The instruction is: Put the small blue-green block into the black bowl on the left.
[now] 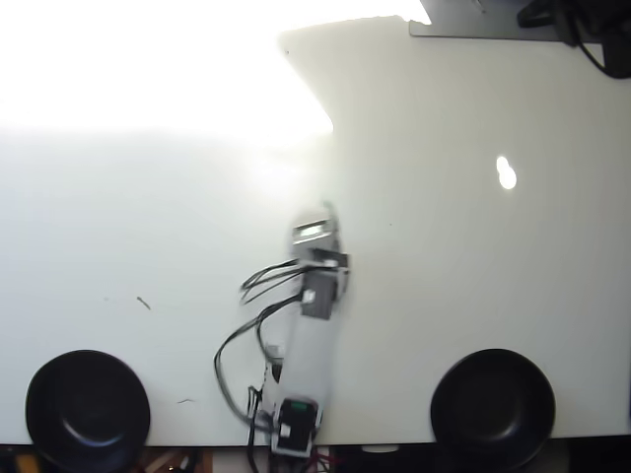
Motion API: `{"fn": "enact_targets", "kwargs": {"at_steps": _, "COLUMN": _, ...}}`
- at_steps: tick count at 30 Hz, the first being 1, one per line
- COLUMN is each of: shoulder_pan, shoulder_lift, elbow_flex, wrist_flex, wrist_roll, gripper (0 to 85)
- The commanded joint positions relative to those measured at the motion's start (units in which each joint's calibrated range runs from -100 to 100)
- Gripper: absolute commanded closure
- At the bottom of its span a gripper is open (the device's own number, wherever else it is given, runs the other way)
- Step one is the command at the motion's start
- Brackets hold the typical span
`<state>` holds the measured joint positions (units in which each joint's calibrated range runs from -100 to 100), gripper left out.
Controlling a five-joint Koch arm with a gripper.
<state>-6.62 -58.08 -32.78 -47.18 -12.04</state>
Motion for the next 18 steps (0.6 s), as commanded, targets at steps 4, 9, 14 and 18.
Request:
{"fn": "enact_targets", "kwargs": {"at_steps": 4, "shoulder_pan": 8.45, "shoulder_lift": -10.53, "elbow_flex": 0.99, "wrist_flex": -0.93, "wrist_roll": 3.03, "gripper": 82.0}}
{"fn": "enact_targets", "kwargs": {"at_steps": 9, "shoulder_pan": 14.85, "shoulder_lift": -14.07, "elbow_flex": 0.71, "wrist_flex": 1.09, "wrist_roll": 4.2, "gripper": 82.0}}
{"fn": "enact_targets", "kwargs": {"at_steps": 14, "shoulder_pan": 24.03, "shoulder_lift": -19.64, "elbow_flex": 0.52, "wrist_flex": 2.39, "wrist_roll": 4.44, "gripper": 82.0}}
{"fn": "enact_targets", "kwargs": {"at_steps": 18, "shoulder_pan": 31.99, "shoulder_lift": -21.57, "elbow_flex": 1.54, "wrist_flex": 2.47, "wrist_roll": 4.4, "gripper": 82.0}}
